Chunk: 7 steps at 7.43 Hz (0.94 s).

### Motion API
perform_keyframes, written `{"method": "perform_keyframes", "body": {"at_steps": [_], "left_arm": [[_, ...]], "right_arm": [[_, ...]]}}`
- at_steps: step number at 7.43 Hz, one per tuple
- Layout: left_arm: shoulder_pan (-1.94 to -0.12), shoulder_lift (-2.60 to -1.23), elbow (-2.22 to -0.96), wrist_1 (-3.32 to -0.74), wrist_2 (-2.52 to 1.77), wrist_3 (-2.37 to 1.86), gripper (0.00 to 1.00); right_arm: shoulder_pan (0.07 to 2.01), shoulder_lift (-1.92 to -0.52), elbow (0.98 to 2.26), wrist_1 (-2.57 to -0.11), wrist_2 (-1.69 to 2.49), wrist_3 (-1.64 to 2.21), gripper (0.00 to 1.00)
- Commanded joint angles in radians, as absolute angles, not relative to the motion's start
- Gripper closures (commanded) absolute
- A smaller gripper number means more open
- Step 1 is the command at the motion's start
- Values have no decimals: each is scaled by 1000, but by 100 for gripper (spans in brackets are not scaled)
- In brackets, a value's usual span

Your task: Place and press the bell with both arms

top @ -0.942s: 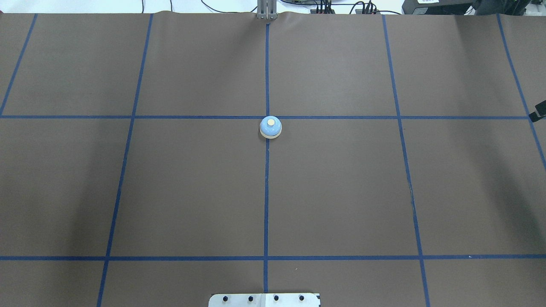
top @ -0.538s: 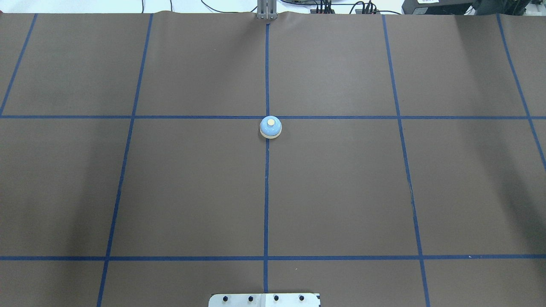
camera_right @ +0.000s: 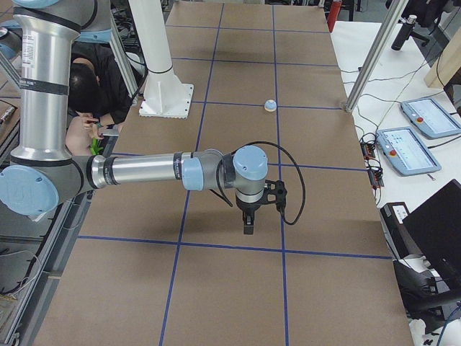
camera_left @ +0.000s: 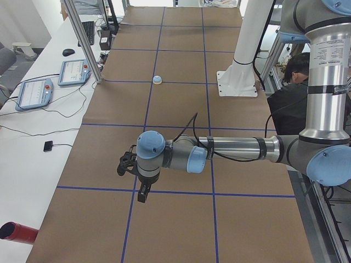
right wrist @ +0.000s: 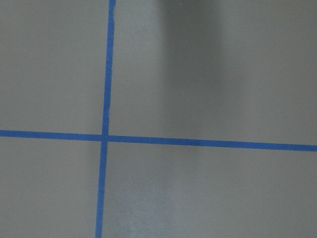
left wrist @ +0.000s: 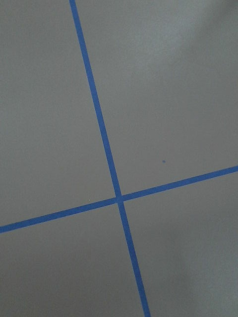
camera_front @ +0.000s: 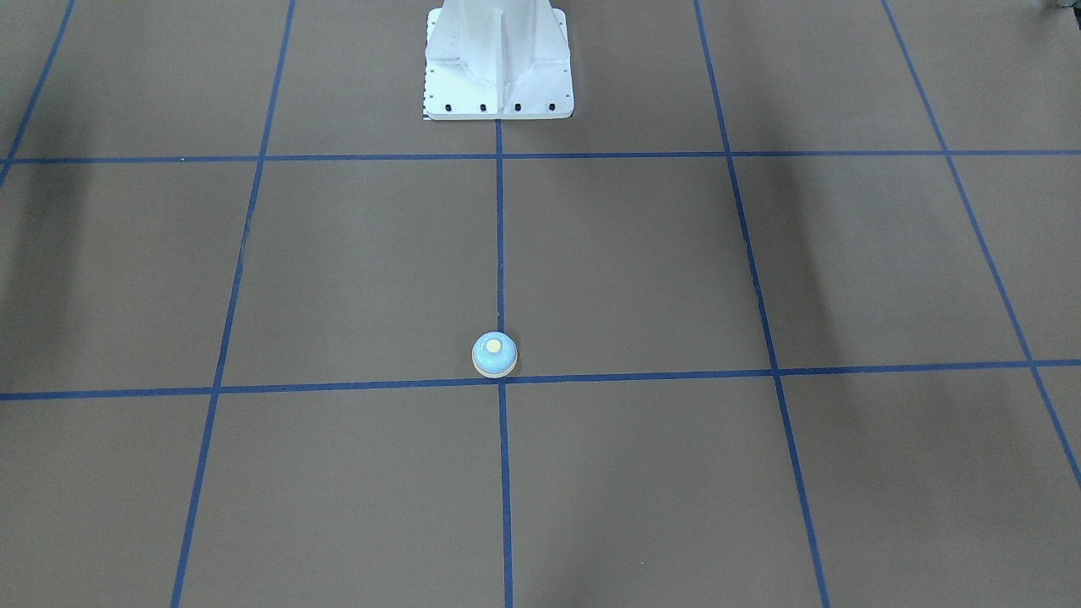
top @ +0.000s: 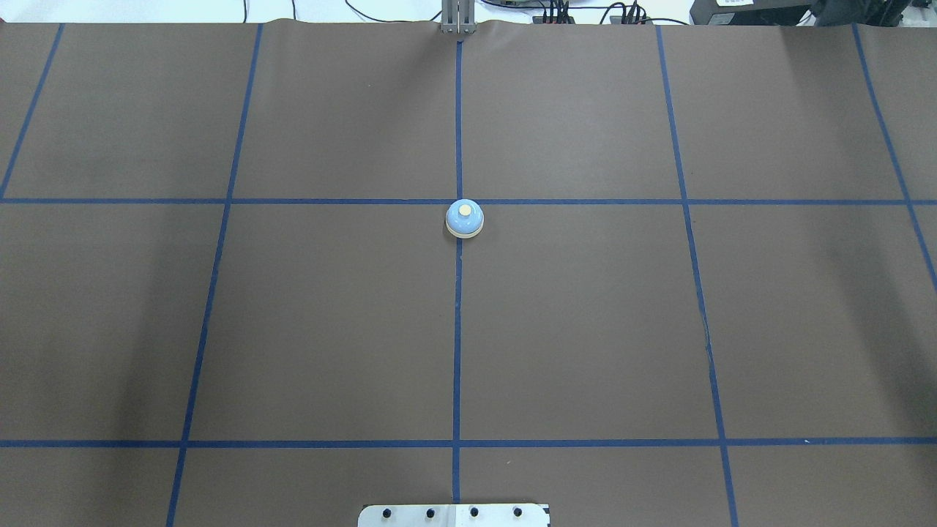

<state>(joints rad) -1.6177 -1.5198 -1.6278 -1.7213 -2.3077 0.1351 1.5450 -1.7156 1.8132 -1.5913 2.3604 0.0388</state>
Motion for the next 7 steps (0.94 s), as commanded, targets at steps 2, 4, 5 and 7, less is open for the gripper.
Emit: {"method": "perform_keyframes", "body": {"at_steps": [2,4,5,7], "left_arm": [[-1614,-1523,-1655,-1654,-2318,123,0],[-1614,-1519,-1657,-1655,-2318,121,0],[-1614,-1520,-1658,-1655,-2318,121,0],[-1612,-1520,-1657,-1657,-2316,121,0]], "right_arm": [[1566,-1744,1810,-1592,2362,-17,0],[1566,-1743,1812,-1586,2362,-17,0],[1565,-1743,1809,-1588,2361,-15,0],[1565,-1743,1812,-1586,2362,-14,0]]}}
